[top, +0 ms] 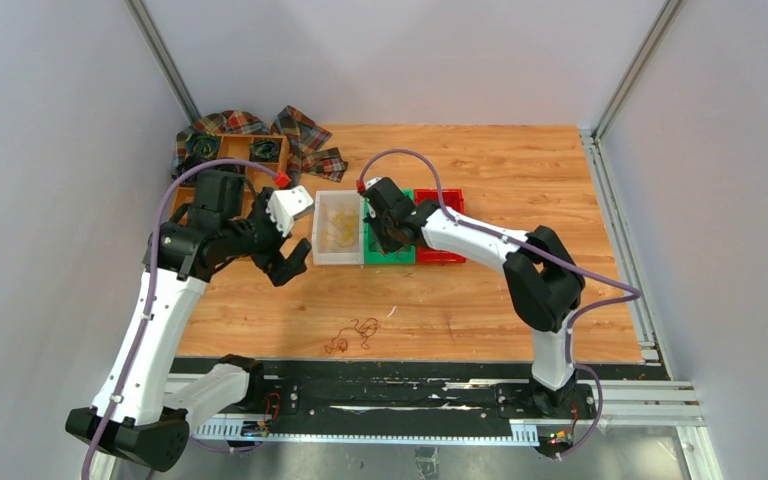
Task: Untangle the cables
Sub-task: Pick up the cable at the center of the board.
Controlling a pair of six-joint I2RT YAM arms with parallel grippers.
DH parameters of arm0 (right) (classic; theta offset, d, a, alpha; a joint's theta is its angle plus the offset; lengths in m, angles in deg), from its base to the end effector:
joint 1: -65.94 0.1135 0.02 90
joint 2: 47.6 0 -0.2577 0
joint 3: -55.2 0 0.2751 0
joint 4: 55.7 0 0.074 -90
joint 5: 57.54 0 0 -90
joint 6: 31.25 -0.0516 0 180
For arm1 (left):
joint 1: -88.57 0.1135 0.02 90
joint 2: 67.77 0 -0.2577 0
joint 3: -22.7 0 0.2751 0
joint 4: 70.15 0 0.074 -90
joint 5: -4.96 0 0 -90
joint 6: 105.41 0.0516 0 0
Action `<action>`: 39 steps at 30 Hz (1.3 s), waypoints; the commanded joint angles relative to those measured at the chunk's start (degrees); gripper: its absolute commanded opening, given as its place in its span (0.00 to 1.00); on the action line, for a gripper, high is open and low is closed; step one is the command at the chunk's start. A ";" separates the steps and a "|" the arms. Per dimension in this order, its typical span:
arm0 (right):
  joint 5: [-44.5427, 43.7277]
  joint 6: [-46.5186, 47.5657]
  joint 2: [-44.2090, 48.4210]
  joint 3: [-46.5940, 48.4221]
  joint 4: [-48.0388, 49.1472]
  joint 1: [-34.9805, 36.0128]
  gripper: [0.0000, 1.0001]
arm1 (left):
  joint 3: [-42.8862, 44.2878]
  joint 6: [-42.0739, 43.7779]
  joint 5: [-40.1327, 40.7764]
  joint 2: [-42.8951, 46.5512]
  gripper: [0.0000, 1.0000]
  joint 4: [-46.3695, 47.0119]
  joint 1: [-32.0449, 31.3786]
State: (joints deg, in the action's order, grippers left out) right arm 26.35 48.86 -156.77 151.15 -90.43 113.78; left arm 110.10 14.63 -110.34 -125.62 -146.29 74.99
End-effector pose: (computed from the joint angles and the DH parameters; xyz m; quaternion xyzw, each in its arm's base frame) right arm 0.3104 0.3346 0.2009 -0.2850 0.8877 0.1294 0.3378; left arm 0.1942 -0.0696 0.3797 0.4120 0.8116 -0.1497 0.3863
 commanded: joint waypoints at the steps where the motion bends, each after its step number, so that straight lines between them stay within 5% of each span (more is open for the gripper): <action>1: 0.51 0.24 -3.90 5.31 2.04 -2.17 0.01 | -3.07 3.81 2.42 -1.04 0.98 -0.82 0.48; 6: -5.78 2.33 -1.42 4.28 2.11 -1.23 0.03 | -5.91 7.74 2.57 0.00 0.98 -0.06 0.49; 13: -12.39 4.48 14.87 -10.43 5.59 5.75 0.56 | -7.11 9.04 4.25 -0.03 0.98 0.75 0.57; 18: -5.67 6.48 23.65 -21.70 8.19 14.16 0.63 | -6.97 9.73 4.72 1.31 0.98 2.24 0.80; 24: 2.21 10.44 19.83 -26.15 11.79 23.21 0.62 | -7.86 10.56 4.45 2.41 0.98 3.07 0.85; 32: 3.04 14.19 10.14 -23.08 14.87 24.25 0.55 | -6.97 9.61 4.09 1.78 0.98 2.99 0.84; 35: 1.95 14.59 7.64 -21.30 13.12 23.95 0.44 | -6.38 9.48 3.84 1.62 0.98 2.99 0.82; 39: 0.38 13.52 8.52 -21.22 13.03 22.24 0.16 | -6.00 8.90 3.31 1.66 0.98 2.99 0.84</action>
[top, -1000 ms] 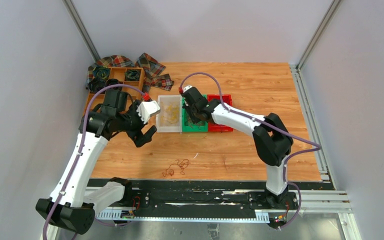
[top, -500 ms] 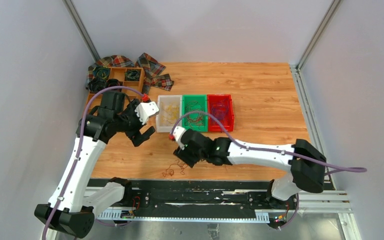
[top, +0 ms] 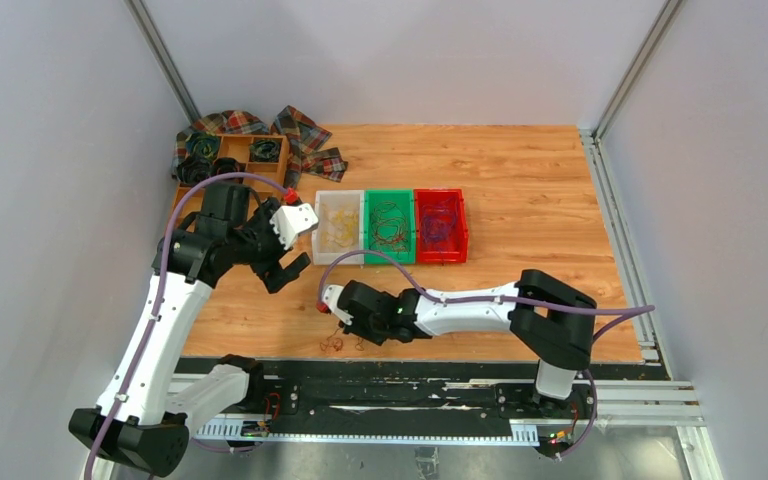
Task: Untangle the cables
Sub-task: Pick up the cable at the center of the board.
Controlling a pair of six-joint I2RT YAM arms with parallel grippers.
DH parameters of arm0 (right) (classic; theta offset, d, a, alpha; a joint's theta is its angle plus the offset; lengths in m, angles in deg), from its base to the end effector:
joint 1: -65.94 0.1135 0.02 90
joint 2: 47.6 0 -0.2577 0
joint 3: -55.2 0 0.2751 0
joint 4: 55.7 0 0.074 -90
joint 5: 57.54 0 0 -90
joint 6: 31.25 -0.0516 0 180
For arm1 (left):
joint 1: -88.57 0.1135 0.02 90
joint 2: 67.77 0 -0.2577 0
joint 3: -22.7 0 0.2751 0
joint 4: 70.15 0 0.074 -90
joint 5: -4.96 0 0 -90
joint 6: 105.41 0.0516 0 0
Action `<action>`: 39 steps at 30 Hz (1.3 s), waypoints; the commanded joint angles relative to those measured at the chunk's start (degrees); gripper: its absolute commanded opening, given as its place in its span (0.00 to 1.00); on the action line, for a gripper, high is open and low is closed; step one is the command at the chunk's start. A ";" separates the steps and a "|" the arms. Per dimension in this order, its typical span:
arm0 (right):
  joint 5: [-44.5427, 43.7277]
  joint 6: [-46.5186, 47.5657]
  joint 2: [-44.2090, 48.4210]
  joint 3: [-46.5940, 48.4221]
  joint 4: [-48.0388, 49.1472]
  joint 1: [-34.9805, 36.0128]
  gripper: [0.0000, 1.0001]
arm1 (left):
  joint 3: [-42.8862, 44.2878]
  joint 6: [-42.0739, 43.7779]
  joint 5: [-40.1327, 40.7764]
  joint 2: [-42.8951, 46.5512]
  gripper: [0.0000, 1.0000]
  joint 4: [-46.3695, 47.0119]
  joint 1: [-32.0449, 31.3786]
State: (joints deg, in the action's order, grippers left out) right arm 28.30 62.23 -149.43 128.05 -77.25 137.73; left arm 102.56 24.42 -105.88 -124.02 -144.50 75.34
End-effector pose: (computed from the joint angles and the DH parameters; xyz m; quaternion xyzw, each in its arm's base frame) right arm 0.1264 0.3724 0.1356 -0.5647 0.7524 0.1612 0.2984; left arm 0.1966 -0.0651 0.3433 0.4681 0.8017 -0.0898 0.3607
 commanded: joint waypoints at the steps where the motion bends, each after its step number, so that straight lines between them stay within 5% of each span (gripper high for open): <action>1: -1.55 -0.22 2.24 1.71 0.00 -2.39 0.08 | 1.48 -0.94 -1.42 0.20 0.98 1.20 0.49; 3: -0.75 -1.10 4.87 1.11 0.77 -3.61 0.01 | 0.99 -0.90 -2.07 0.55 0.98 1.20 0.49; 12: 3.71 -3.85 12.63 -2.41 4.71 -7.24 0.02 | -1.85 -0.89 -5.96 0.64 0.98 1.11 0.48; 17: 11.92 -2.28 9.81 -4.37 4.89 -9.74 0.32 | -1.61 0.00 -5.84 1.12 0.98 1.19 0.53; 24: 19.63 -0.07 4.44 -2.99 3.56 -11.06 0.39 | -0.83 0.08 -5.27 1.55 0.98 1.11 0.50; 32: 19.30 -0.16 -0.82 -1.21 2.72 -12.00 0.37 | -0.37 0.16 -5.22 1.58 0.98 1.11 0.49; 39: 18.56 -0.94 -1.00 -1.07 3.00 -12.51 0.13 | -0.55 0.07 -5.35 1.75 0.98 1.11 0.47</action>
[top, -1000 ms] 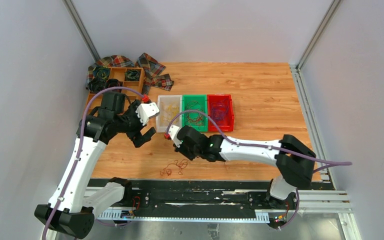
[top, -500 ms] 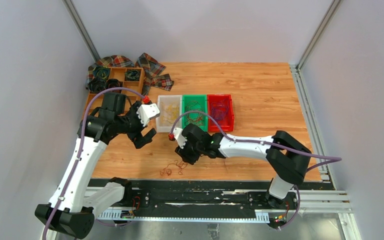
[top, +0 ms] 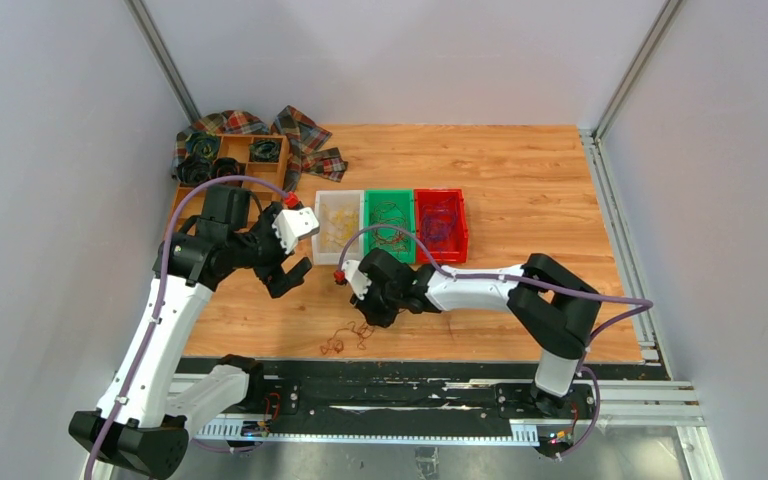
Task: Untangle the cables
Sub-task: Pick up the cable at the center of the board.
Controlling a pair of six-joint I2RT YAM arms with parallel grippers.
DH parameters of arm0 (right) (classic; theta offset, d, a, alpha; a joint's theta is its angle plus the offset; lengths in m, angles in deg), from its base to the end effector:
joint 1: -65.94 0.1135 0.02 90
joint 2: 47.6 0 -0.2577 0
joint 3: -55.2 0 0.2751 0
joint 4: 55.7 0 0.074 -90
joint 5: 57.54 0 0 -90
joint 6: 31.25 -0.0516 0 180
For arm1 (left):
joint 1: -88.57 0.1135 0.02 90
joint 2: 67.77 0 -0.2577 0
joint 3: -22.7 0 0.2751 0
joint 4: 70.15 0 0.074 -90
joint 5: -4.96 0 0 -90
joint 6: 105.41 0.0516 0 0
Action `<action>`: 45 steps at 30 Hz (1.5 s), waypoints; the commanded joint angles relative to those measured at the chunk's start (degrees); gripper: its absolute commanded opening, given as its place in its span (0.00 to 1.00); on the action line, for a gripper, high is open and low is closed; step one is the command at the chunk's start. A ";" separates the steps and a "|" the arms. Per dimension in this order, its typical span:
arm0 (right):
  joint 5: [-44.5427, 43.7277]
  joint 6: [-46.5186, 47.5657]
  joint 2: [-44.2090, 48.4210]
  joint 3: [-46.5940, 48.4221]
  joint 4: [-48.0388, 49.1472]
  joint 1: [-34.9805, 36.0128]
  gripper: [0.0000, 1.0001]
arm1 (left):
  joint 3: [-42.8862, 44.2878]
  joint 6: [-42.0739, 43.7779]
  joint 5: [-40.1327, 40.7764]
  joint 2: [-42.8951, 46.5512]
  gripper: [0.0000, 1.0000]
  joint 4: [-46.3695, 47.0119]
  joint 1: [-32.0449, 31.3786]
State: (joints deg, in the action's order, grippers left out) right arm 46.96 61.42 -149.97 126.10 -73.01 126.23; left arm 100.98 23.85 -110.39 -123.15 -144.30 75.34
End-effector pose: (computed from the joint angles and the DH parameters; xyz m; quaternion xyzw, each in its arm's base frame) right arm 0.1828 0.3465 0.1284 -0.5228 0.7687 0.2718 0.2490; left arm 0.1921 -0.0679 0.3385 0.4723 0.7933 -0.1288 0.3620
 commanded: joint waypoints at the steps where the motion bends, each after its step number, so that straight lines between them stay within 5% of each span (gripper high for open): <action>1: -0.20 -0.40 0.27 0.80 -1.06 -1.17 0.08 | 0.86 0.59 -0.97 0.96 0.98 0.91 0.49; 3: -0.35 -0.92 2.23 0.51 -0.57 -1.43 0.01 | 0.48 0.63 -1.30 0.96 0.98 0.96 0.49; 17: 2.31 -8.40 19.57 0.25 4.35 -1.76 0.01 | 0.31 -1.54 -7.45 0.41 0.98 0.92 0.48; 28: 7.43 -15.34 22.11 5.14 10.27 -1.79 0.01 | 0.89 -5.52 -22.65 -0.85 0.99 0.96 0.41; 37: 10.22 -19.50 22.44 6.66 15.44 -1.76 0.01 | -1.15 -5.43 -27.09 -1.66 0.87 1.01 0.40; 45: 11.42 -19.97 21.98 8.14 14.89 -1.79 0.01 | 0.44 -6.11 -26.05 -1.97 0.51 1.01 0.41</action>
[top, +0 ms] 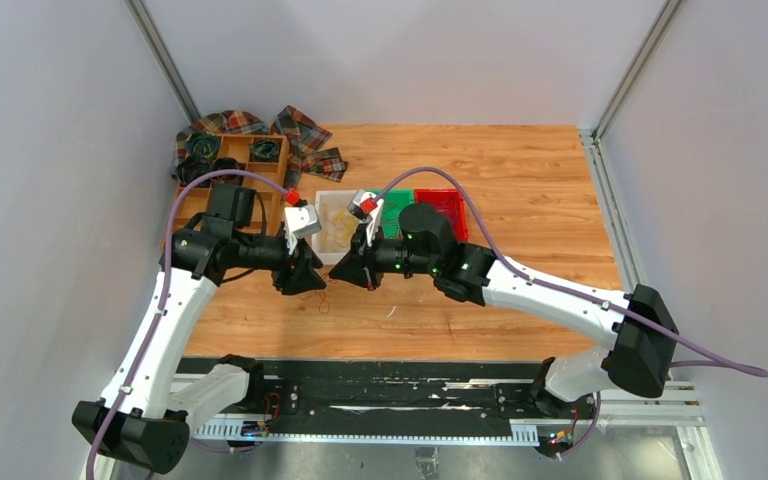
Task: Untangle the cables
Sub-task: Pick up the cable at the center of the board.
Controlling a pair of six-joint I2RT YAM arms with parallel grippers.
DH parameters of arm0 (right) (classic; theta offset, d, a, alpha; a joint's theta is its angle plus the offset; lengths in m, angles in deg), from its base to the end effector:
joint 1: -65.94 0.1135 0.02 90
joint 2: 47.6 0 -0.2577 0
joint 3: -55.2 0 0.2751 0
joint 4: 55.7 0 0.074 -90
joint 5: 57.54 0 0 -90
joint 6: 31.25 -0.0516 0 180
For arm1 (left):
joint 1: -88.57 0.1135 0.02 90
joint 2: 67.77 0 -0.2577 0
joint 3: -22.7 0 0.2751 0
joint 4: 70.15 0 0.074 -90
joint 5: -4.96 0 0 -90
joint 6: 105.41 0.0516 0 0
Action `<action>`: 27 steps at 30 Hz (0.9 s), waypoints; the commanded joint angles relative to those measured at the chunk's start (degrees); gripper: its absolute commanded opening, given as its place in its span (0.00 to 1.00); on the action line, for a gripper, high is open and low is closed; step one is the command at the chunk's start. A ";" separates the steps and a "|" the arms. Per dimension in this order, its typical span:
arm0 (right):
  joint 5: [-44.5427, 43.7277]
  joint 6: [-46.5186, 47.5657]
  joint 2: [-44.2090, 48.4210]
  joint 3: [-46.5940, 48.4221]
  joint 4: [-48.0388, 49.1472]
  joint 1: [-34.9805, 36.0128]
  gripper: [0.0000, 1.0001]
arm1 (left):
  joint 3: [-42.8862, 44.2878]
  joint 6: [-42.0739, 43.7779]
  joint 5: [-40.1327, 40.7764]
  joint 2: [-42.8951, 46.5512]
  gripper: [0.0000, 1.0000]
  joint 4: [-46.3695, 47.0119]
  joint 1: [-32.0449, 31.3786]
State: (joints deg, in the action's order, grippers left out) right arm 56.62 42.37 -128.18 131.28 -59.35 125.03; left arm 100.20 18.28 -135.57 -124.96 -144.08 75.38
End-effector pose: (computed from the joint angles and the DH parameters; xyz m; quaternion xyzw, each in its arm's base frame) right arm 0.1729 0.3300 0.3290 -0.3967 0.6382 0.5171 0.4098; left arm 0.1873 -0.0848 0.3396 0.4640 0.7353 -0.3488 0.3500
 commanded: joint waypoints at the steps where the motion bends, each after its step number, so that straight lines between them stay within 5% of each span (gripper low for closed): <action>1: 1.39 -0.50 0.26 3.06 0.58 -0.61 0.01 | 1.61 -0.52 -0.29 -0.01 0.46 0.79 0.40; 13: -2.13 0.96 0.82 2.99 -2.28 -0.57 0.01 | 1.79 -1.23 0.13 2.13 0.04 0.78 0.36; 19: -3.95 -0.43 -0.86 3.26 -0.17 0.02 0.28 | 2.41 -4.22 -2.04 1.99 0.01 0.78 0.36; 27: -15.58 -0.14 -1.53 2.47 3.92 2.55 0.31 | 2.46 -7.60 -3.81 3.84 0.01 0.79 0.37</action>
State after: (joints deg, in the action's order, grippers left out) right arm 48.99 41.99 -129.80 133.14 -59.85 126.23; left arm 100.96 13.06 -136.46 -123.10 -144.02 75.38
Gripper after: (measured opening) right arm 0.317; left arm 0.018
